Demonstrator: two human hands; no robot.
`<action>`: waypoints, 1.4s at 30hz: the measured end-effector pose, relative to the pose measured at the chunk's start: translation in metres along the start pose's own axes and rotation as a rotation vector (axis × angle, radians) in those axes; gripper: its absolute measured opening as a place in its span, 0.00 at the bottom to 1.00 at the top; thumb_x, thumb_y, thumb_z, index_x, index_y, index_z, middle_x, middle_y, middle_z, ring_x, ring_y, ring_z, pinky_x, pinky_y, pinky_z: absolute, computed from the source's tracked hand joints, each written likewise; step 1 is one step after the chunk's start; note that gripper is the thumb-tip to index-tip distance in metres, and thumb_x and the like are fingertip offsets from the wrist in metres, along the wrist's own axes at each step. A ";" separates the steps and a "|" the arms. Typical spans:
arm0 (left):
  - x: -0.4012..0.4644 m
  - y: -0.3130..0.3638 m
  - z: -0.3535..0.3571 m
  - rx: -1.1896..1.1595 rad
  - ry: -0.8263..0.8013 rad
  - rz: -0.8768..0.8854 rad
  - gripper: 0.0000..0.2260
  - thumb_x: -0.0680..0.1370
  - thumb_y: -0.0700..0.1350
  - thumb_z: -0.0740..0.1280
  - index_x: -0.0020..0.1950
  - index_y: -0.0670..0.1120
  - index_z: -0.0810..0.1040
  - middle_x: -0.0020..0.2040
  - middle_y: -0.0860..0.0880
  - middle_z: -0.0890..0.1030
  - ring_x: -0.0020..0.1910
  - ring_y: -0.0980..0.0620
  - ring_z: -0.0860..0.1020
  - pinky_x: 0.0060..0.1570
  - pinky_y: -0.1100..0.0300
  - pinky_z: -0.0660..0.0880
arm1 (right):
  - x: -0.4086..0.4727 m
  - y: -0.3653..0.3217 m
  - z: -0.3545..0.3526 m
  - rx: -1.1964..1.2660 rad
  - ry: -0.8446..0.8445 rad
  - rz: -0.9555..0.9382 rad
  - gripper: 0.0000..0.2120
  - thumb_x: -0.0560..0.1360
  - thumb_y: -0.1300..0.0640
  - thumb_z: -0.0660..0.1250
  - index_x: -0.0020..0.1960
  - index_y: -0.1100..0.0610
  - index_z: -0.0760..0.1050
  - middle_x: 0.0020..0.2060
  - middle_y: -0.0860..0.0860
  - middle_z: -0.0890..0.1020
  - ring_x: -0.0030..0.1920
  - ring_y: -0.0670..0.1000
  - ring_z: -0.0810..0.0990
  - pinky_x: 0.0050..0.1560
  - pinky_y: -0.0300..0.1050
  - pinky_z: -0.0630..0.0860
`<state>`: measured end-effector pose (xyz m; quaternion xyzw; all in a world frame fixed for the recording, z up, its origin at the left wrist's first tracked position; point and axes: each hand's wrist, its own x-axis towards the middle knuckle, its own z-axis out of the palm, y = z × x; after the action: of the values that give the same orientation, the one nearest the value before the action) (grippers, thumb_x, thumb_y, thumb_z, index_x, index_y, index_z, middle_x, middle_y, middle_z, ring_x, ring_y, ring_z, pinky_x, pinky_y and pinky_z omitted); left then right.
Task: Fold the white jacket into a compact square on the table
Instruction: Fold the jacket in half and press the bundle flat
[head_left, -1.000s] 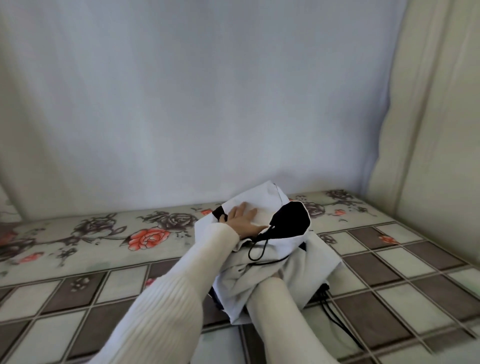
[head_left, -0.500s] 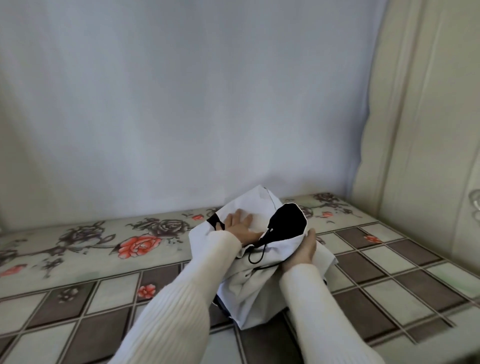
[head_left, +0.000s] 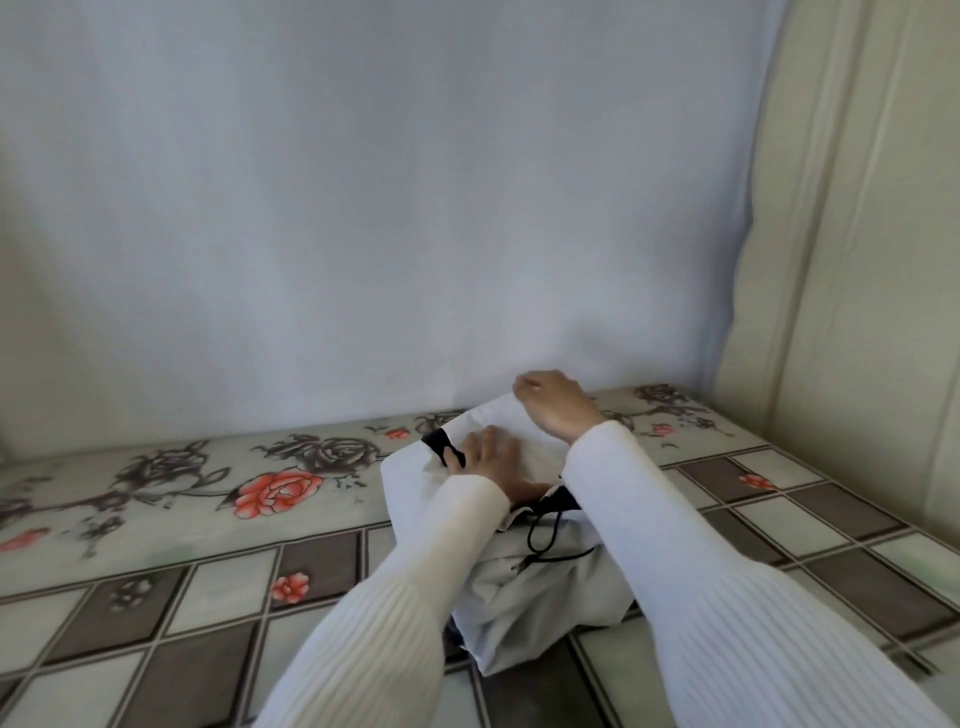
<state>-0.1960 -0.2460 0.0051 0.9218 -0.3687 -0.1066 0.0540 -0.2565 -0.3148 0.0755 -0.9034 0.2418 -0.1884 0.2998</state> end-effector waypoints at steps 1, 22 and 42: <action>0.000 0.000 0.000 -0.011 0.007 0.002 0.40 0.73 0.69 0.56 0.77 0.55 0.41 0.78 0.51 0.37 0.77 0.46 0.36 0.73 0.40 0.35 | 0.004 0.006 0.010 -0.111 -0.067 -0.006 0.16 0.81 0.57 0.52 0.60 0.60 0.75 0.63 0.59 0.76 0.65 0.58 0.71 0.65 0.48 0.65; 0.036 -0.013 0.009 0.137 0.025 -0.030 0.32 0.78 0.63 0.48 0.78 0.52 0.44 0.79 0.52 0.40 0.78 0.49 0.39 0.74 0.45 0.35 | -0.018 0.127 0.075 -0.270 -0.275 0.232 0.30 0.79 0.37 0.43 0.77 0.45 0.39 0.77 0.45 0.38 0.77 0.47 0.38 0.75 0.51 0.38; -0.049 -0.006 0.018 0.223 0.037 0.425 0.34 0.75 0.66 0.55 0.77 0.57 0.49 0.79 0.47 0.44 0.77 0.47 0.38 0.75 0.45 0.36 | 0.036 0.031 0.043 -0.485 -0.389 -0.102 0.28 0.81 0.49 0.51 0.78 0.50 0.45 0.78 0.53 0.46 0.78 0.52 0.47 0.76 0.56 0.49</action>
<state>-0.2307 -0.2079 -0.0062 0.8254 -0.5631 -0.0344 -0.0201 -0.2166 -0.3366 0.0308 -0.9786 0.1722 0.0363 0.1066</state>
